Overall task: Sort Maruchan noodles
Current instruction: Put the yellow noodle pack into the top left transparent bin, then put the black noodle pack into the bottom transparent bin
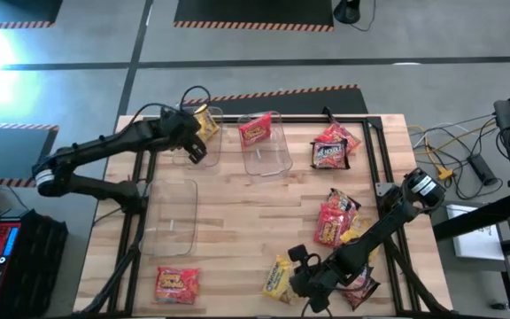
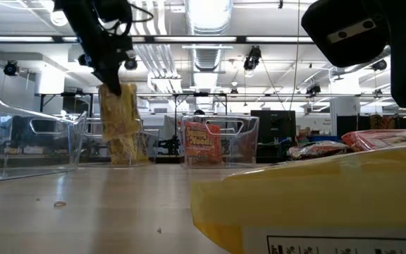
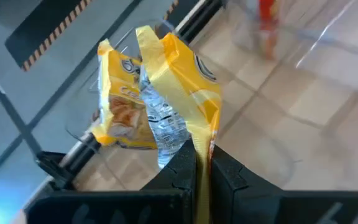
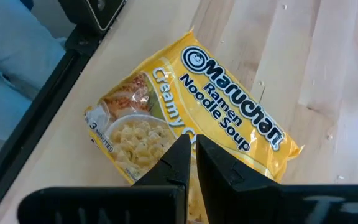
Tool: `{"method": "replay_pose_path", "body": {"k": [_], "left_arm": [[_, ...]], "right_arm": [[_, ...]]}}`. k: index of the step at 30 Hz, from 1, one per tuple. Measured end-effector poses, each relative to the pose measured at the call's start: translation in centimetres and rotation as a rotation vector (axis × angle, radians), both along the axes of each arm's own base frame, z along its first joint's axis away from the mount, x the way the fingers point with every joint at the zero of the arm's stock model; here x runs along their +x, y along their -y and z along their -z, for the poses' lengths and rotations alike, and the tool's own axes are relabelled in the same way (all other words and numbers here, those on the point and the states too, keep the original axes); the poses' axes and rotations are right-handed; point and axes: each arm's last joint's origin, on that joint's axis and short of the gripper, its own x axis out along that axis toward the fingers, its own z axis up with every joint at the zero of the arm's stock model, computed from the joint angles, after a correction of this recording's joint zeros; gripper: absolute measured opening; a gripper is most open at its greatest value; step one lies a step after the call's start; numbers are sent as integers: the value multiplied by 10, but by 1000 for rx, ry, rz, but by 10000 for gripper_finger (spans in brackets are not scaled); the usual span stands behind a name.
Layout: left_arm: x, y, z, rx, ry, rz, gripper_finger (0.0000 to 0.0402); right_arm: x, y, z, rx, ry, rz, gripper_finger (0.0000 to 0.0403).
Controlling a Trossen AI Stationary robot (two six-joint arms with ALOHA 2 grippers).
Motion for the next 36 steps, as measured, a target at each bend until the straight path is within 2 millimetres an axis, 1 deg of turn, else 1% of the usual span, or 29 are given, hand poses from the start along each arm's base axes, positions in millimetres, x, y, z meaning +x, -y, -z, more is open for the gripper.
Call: {"method": "replay_pose_path", "body": {"k": [3,7,13,20,25,30,36], "left_arm": [[2,-14,10,2,-96,29,1],[7,-32,24,-4,-175,64,1],[16,-53,40,-6,-204,85,2],[19,-68,52,9,-222,49,21],[18,-73,55,49,-278,-6,45],[14,-75,50,159,-367,-106,81],[14,-75,39,188,-331,-133,116]], "right_arm": [[0,0,0,-20,7,-26,18],[0,0,0,-37,13,-48,18],[2,3,0,-51,17,-58,18],[5,6,0,-59,19,-57,18],[7,8,0,-68,22,-62,18],[8,11,0,-76,24,-64,18],[11,14,0,-89,28,-71,18]]}}
